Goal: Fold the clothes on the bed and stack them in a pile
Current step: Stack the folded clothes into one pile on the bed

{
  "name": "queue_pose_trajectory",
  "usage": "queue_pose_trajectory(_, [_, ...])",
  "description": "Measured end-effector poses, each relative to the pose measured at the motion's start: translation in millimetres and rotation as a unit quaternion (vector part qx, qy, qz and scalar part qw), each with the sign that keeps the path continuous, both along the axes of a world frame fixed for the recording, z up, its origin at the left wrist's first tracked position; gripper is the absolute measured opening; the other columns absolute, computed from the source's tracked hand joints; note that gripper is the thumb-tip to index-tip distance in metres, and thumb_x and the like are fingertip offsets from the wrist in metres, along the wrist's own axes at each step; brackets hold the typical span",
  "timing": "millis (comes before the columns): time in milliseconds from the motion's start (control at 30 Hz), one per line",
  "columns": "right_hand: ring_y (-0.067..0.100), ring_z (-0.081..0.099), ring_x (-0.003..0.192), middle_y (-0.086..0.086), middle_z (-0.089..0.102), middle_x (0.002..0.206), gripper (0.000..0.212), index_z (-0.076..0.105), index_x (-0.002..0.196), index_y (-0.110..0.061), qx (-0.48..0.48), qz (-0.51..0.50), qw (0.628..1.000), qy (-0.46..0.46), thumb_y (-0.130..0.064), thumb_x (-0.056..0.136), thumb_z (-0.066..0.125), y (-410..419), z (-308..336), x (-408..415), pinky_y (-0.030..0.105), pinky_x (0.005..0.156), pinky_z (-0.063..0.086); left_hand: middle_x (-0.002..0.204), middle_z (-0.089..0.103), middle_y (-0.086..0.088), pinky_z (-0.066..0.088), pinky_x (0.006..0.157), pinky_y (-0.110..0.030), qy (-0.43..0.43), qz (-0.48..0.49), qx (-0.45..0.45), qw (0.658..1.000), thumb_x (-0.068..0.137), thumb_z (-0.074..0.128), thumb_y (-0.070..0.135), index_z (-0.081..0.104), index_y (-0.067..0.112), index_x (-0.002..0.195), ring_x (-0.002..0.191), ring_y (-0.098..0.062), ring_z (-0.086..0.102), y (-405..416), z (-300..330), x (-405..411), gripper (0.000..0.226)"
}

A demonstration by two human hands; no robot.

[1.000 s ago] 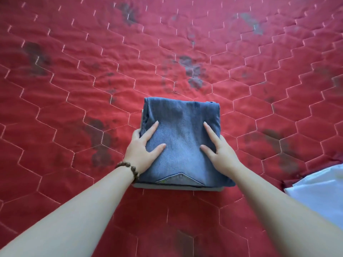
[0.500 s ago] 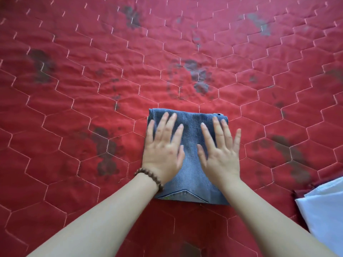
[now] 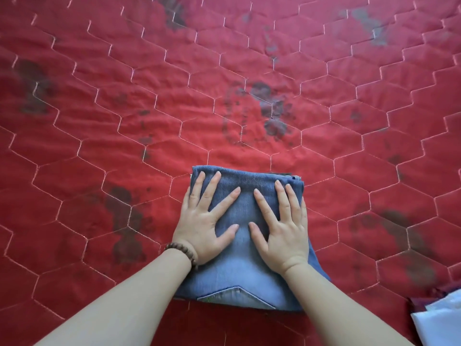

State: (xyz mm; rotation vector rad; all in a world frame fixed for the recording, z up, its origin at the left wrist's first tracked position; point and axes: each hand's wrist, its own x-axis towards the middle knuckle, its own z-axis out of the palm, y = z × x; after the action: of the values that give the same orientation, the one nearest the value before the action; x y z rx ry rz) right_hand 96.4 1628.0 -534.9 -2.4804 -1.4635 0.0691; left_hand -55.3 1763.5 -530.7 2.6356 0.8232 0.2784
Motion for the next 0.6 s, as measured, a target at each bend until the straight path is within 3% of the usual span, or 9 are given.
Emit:
queue_pose_trajectory(233, [0.027, 0.012, 0.147, 0.007, 0.018, 0.159, 0.069, 0.025, 0.148, -0.039, 0.021, 0.006, 1.000, 0.012, -0.056, 0.084, 0.044, 0, -3, 2, 0.054, 0.115, 0.017, 0.161, 0.013, -0.002, 0.023, 0.111, -0.063, -0.021, 0.004, -0.013, 1.000, 0.078, 0.055, 0.056, 0.034, 0.042, 0.145, 0.148, -0.031, 0.003, 0, -1, 2, 0.071])
queue_pose_trajectory(400, [0.026, 0.009, 0.148, 0.007, 0.017, 0.159, 0.068, 0.026, 0.148, -0.039, 0.020, 0.009, 0.999, 0.044, -0.057, 0.085, 0.043, -2, 4, 2, 0.055, 0.115, 0.018, 0.162, 0.006, 0.000, 0.019, 0.112, -0.063, -0.007, 0.011, -0.016, 1.000, 0.079, 0.050, 0.057, 0.026, 0.043, 0.146, 0.148, -0.027, -0.004, -2, 2, 1, 0.073])
queue_pose_trajectory(500, [0.022, -0.003, 0.149, 0.002, 0.003, 0.161, 0.072, 0.014, 0.149, -0.041, 0.009, 0.023, 0.997, 0.076, -0.059, 0.085, 0.040, -4, 15, 2, 0.055, 0.117, 0.010, 0.162, -0.007, 0.003, 0.012, 0.113, -0.064, 0.010, 0.033, -0.028, 0.999, 0.077, 0.047, 0.063, 0.015, 0.047, 0.147, 0.148, -0.020, -0.012, -8, 11, 0, 0.079])
queue_pose_trajectory(600, [0.017, -0.009, 0.148, -0.005, -0.018, 0.159, 0.082, 0.000, 0.149, -0.047, 0.029, 0.004, 0.989, 0.148, -0.063, 0.083, 0.045, -26, 22, 1, 0.052, 0.119, 0.007, 0.158, -0.023, 0.007, 0.009, 0.116, -0.051, -0.011, 0.079, -0.083, 0.993, 0.071, 0.050, 0.069, 0.010, 0.060, 0.143, 0.148, -0.022, -0.012, -15, 20, -7, 0.082])
